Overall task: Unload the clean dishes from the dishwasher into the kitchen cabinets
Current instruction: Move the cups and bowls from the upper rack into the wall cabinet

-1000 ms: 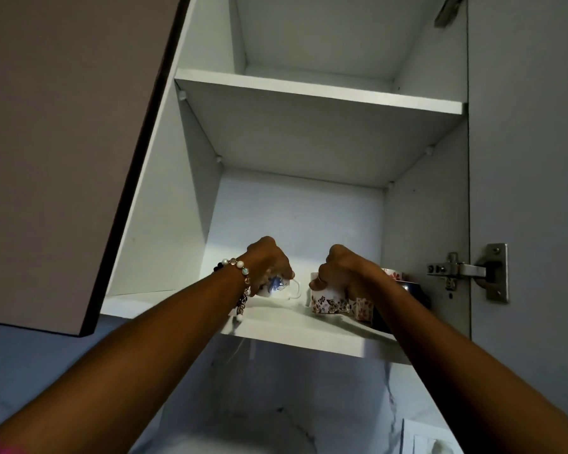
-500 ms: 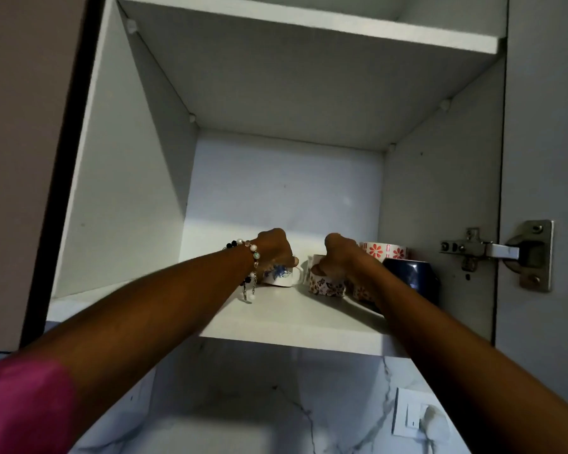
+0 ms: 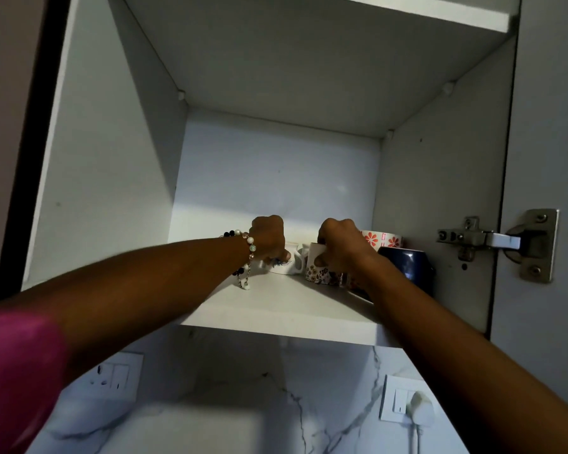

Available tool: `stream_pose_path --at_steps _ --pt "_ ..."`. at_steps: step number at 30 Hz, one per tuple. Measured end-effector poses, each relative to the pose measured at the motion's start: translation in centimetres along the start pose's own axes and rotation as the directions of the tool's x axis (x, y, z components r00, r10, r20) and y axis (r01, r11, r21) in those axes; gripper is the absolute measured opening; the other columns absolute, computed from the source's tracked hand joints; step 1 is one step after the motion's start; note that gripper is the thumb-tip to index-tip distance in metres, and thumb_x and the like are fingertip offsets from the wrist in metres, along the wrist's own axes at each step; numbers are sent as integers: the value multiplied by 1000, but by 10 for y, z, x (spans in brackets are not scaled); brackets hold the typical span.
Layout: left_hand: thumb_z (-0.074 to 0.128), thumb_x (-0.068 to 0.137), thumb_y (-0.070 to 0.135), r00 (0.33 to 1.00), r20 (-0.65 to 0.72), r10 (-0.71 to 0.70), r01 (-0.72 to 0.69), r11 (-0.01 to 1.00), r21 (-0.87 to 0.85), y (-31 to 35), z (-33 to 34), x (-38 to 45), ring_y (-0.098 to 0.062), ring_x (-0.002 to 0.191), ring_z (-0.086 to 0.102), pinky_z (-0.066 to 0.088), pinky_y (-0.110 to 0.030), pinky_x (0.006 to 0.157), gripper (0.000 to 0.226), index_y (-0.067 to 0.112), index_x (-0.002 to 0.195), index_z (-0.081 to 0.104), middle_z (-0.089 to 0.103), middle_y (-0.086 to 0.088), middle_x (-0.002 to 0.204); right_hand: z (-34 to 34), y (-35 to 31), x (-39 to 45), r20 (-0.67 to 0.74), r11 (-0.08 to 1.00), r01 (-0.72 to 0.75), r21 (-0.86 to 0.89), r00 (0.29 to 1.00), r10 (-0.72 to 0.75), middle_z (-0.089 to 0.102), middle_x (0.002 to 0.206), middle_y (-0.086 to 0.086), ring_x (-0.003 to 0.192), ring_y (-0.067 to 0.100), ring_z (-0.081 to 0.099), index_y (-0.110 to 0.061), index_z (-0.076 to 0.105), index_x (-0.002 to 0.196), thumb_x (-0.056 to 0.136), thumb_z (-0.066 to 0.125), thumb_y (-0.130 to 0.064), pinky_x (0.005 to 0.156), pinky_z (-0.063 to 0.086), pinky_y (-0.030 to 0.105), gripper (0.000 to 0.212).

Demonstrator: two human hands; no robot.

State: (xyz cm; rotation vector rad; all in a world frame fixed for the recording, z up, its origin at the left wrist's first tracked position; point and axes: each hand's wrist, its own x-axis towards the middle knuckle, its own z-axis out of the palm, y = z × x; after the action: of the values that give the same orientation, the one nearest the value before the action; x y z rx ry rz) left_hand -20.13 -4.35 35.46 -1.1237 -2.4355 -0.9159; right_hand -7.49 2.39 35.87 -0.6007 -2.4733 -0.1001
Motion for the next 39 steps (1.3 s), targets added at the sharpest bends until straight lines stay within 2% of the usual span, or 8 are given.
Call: stream_pose_path --at_steps 4,11,14,16,23,28,33,39 --pt "80 71 14 996 -54 -66 65 998 -26 -3 4 1 -19 56 59 55 -28 59 36 11 61 46 56 -5 59 -1 -1 -1 -30 996 34 -79 999 -36 61 115 19 108 32 57 -1 60 111 75 79 -18 87 48 36 44" --pt "73 78 10 998 7 -59 59 993 -97 -5 -4 -5 -20 73 61 31 -9 27 37 13 63 39 59 -7 75 -3 2 -5 -52 987 59 -150 996 -67 58 114 19 105 34 59 -1 58 113 78 75 -8 83 48 35 39" --pt "74 78 9 989 97 -107 123 978 -171 -4 -6 -10 -15 52 61 44 -4 44 31 13 66 44 62 -7 59 -2 -1 -9 -60 981 59 -186 996 -71 56 115 21 105 36 58 1 55 114 82 70 -2 83 47 36 35" --pt "72 79 2 980 161 -113 146 967 -207 -2 -7 -13 -28 63 69 56 -25 64 30 8 72 43 66 -14 72 -2 -1 -11 -65 977 63 -201 995 -78 55 114 21 104 36 58 2 54 113 84 67 0 82 46 36 32" --pt "51 89 1 988 126 -90 123 950 -286 5 -31 -31 -22 66 58 54 -35 70 7 7 89 49 57 -15 95 -3 -3 -15 -66 972 135 -194 986 -150 56 120 19 111 33 55 1 57 119 81 70 -4 86 45 34 41" --pt "57 88 2 992 93 -85 117 901 -418 17 -51 -53 -30 73 63 57 -39 70 17 4 102 49 58 -18 97 -11 -6 -29 -264 971 199 -133 937 -228 61 115 18 108 32 54 -2 62 115 86 67 -17 83 45 35 33" --pt "57 91 6 998 -42 -41 16 873 -487 32 -51 -90 -27 74 70 59 -37 70 11 8 101 59 67 -12 90 -22 -10 -77 -353 975 219 -34 910 -217 70 102 14 93 29 62 -2 70 101 92 60 -19 76 45 30 21" --pt "57 87 14 883 -436 175 -242 965 -104 44 -50 -179 -31 99 63 53 -36 84 16 15 97 70 67 -11 111 -38 -11 -179 -514 990 118 73 855 -64 71 90 19 85 36 64 -1 71 85 86 59 -12 69 46 32 16"
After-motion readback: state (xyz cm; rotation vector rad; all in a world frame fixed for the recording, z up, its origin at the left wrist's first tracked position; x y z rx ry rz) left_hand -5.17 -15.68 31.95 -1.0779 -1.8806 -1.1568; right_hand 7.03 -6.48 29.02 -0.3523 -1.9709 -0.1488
